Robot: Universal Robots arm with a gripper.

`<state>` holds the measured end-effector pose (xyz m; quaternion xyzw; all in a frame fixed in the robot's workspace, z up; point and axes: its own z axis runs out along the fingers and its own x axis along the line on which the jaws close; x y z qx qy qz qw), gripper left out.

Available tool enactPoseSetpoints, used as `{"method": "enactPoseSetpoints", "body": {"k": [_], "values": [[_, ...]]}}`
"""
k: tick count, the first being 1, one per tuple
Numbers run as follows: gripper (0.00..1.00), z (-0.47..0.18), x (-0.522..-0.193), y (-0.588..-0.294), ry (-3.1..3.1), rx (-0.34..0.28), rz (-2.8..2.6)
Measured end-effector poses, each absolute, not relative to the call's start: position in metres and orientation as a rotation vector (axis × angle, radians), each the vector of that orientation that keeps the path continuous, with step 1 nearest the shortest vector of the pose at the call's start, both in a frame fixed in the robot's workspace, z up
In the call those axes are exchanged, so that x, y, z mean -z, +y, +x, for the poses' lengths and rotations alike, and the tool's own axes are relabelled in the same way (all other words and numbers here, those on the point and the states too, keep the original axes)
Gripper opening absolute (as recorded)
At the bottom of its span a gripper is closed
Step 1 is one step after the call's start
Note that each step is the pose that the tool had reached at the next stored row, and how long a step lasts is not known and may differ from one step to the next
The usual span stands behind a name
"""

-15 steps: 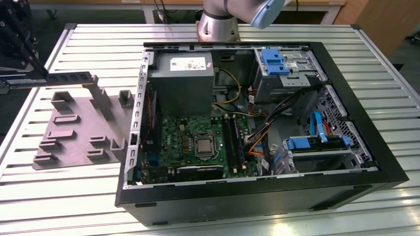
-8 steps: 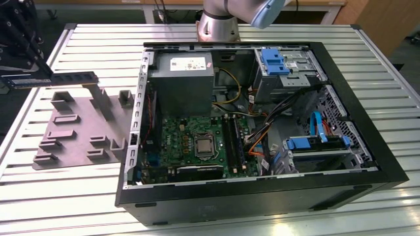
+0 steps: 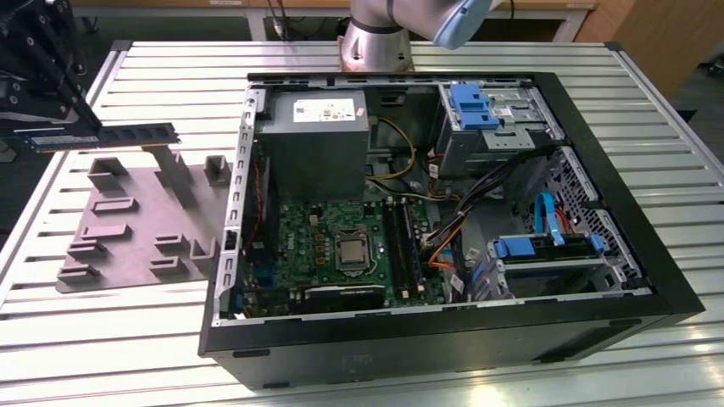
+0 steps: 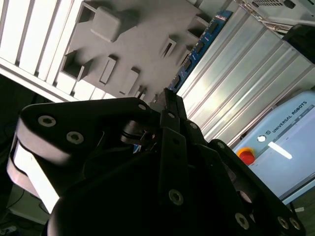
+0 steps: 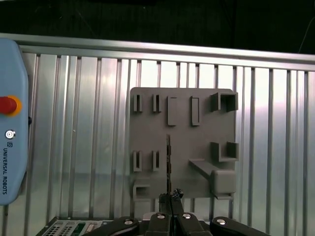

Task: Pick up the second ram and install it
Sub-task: 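Pick up the second ram and move it above second insertion slot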

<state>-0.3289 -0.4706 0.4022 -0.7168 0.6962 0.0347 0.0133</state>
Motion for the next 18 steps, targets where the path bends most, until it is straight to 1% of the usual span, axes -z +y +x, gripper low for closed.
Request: {"method": "enactPoseSetpoints", "body": {"k": [18], "values": [[0.11,-0.311,-0.402,-0.471,2.169,-0.108,-2.233]]}}
